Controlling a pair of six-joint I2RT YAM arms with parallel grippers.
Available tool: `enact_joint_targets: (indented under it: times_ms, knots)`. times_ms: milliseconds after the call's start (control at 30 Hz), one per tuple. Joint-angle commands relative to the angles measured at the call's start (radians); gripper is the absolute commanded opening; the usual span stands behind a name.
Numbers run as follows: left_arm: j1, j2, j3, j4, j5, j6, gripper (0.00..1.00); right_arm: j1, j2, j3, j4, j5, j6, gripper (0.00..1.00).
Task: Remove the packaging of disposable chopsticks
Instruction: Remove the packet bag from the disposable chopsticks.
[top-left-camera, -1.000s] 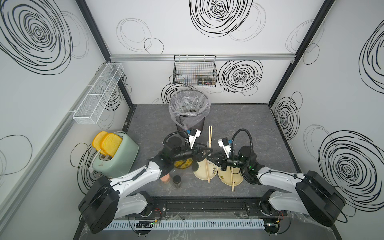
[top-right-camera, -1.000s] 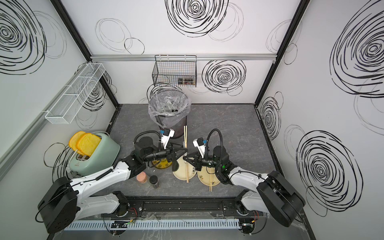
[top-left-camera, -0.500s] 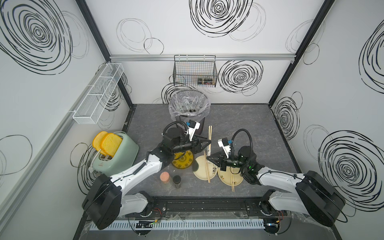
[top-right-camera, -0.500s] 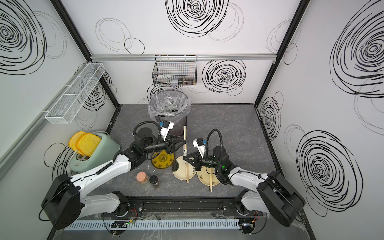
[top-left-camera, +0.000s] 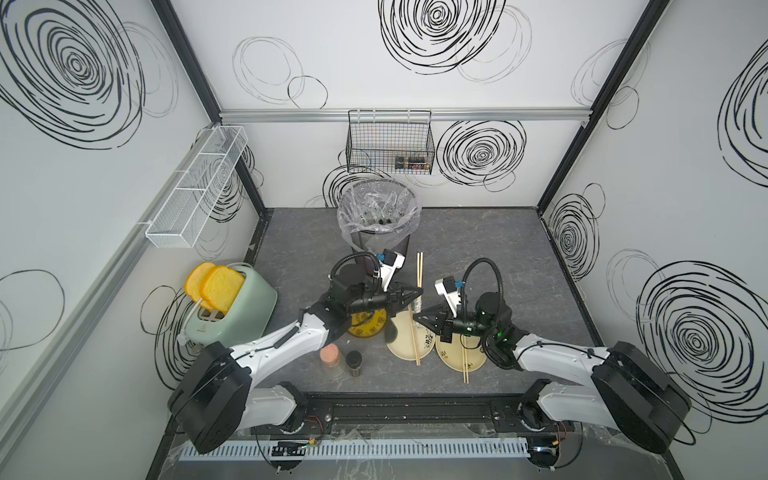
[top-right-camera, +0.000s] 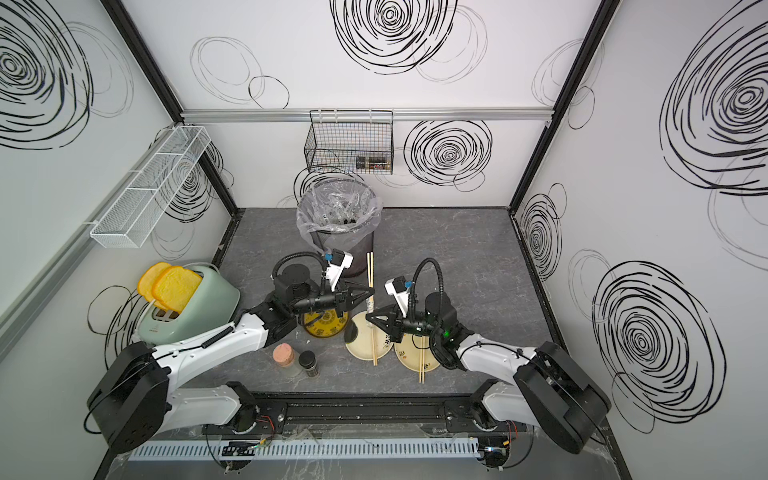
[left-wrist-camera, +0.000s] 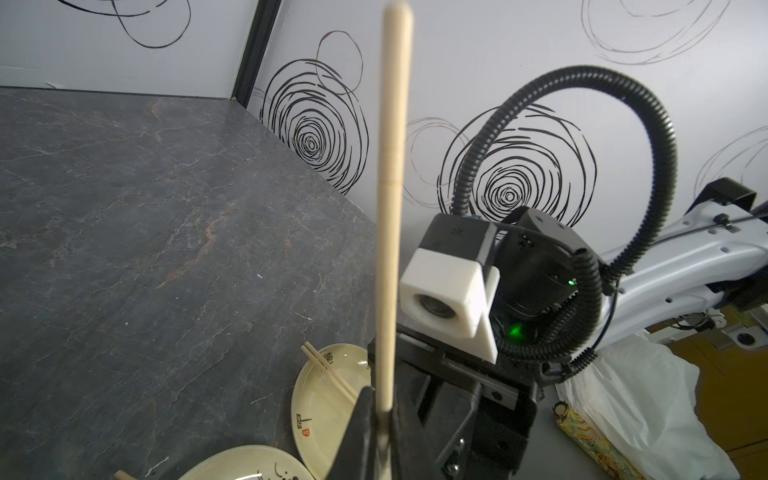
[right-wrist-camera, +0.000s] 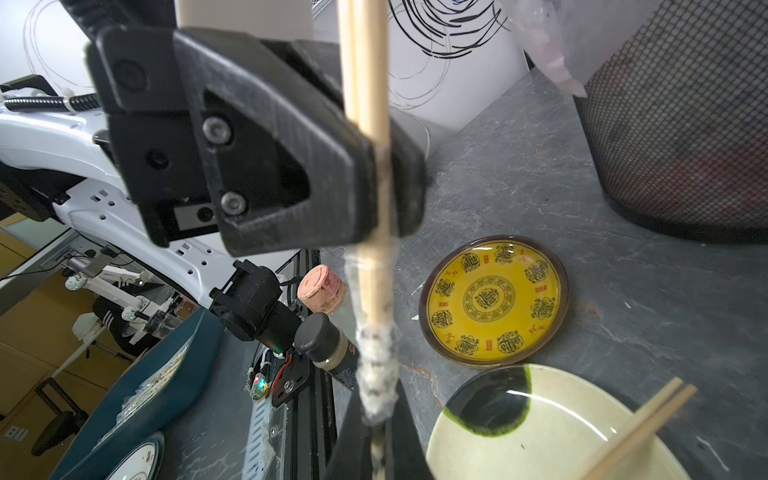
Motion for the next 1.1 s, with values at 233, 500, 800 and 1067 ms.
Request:
enact_joint_targets:
  times_ms: [233,500,800,1067]
  knots:
    - [-0.088,0.002,-0.12,0.099,-0.022,-0.081,0.18,0.003,-0.037,0.016,0.069,0.014,-0.009,0.0]
    - [-0.113,-0.003,-0.144,0.13,-0.041,-0.104,0.16,0.0,-0.036,0.016,0.069,0.015,-0.01,0.0]
    - [-0.032,-0.089,-0.006,-0.078,-0.07,0.016,0.58,0.012,-0.034,0.024,0.051,0.014,-0.028,0.0]
    - [0.046,-0.084,0.135,-0.189,-0.025,0.104,0.69,0.025,-0.024,0.034,0.041,0.01,-0.04,0.0]
